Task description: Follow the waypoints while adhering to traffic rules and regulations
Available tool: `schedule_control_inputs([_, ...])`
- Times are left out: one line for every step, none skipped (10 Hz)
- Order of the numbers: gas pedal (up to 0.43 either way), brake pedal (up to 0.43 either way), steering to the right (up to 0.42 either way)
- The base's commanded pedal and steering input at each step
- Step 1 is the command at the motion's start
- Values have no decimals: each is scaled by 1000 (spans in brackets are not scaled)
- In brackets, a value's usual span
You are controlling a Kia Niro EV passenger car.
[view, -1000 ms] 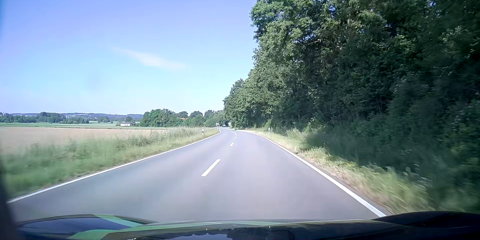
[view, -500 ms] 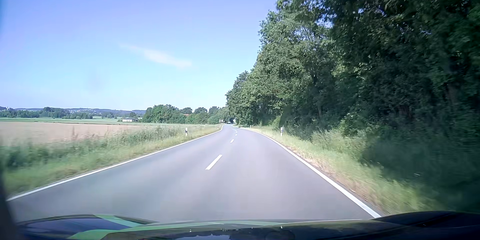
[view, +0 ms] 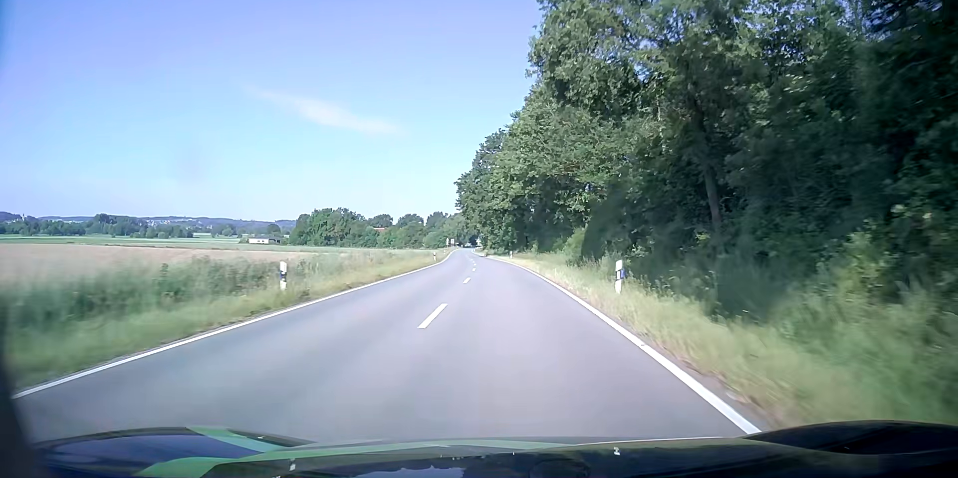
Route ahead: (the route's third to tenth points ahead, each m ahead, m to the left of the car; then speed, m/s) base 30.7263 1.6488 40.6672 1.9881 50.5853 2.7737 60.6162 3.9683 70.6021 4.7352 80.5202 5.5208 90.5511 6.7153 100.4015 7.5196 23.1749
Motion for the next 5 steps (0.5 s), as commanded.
schedule_control_inputs([248,0,-10])
schedule_control_inputs([248,0,-10])
schedule_control_inputs([248,0,-10])
schedule_control_inputs([248,0,-10])
schedule_control_inputs([248,0,-10])
